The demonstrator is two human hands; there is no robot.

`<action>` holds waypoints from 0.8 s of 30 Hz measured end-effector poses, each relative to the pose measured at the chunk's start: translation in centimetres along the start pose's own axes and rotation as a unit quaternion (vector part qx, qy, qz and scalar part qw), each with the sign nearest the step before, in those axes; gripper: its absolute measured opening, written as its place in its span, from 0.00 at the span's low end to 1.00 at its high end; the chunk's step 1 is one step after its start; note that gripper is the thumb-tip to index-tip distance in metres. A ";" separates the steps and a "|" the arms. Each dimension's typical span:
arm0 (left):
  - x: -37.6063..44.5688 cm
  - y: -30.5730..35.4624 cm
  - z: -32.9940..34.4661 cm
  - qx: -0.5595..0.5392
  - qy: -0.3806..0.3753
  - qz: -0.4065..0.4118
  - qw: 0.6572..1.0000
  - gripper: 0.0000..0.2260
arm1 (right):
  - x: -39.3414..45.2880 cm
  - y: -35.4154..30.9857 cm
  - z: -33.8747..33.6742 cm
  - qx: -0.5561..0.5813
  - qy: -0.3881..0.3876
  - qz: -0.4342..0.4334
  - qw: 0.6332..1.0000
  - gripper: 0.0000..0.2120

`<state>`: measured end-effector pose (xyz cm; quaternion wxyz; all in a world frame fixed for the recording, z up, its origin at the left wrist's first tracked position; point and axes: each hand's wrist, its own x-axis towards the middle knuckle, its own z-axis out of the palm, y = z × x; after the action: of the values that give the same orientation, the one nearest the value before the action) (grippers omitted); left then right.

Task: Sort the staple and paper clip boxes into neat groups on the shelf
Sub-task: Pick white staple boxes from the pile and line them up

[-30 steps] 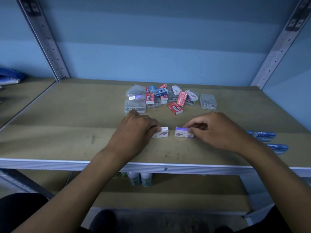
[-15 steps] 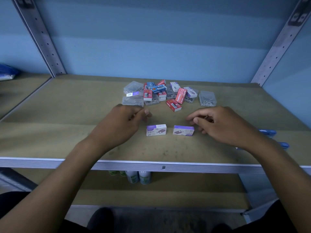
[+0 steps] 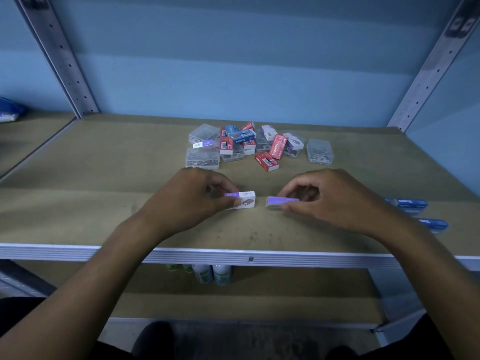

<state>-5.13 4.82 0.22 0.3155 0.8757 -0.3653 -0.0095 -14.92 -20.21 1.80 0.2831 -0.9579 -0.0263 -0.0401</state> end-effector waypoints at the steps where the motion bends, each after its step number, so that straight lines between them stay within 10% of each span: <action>1: 0.0 0.0 0.0 0.001 -0.001 0.002 1.000 0.05 | 0.0 -0.1 -0.2 0.004 -0.001 -0.002 1.000 0.03; 24: 0.1 0.3 0.1 0.002 0.000 0.012 1.000 0.07 | -0.4 -0.5 -0.1 0.005 -0.045 0.014 0.999 0.15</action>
<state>-5.28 4.54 0.34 0.3138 0.8719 -0.3759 -0.0055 -15.35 -19.89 2.12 0.2872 -0.9575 -0.0262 0.0075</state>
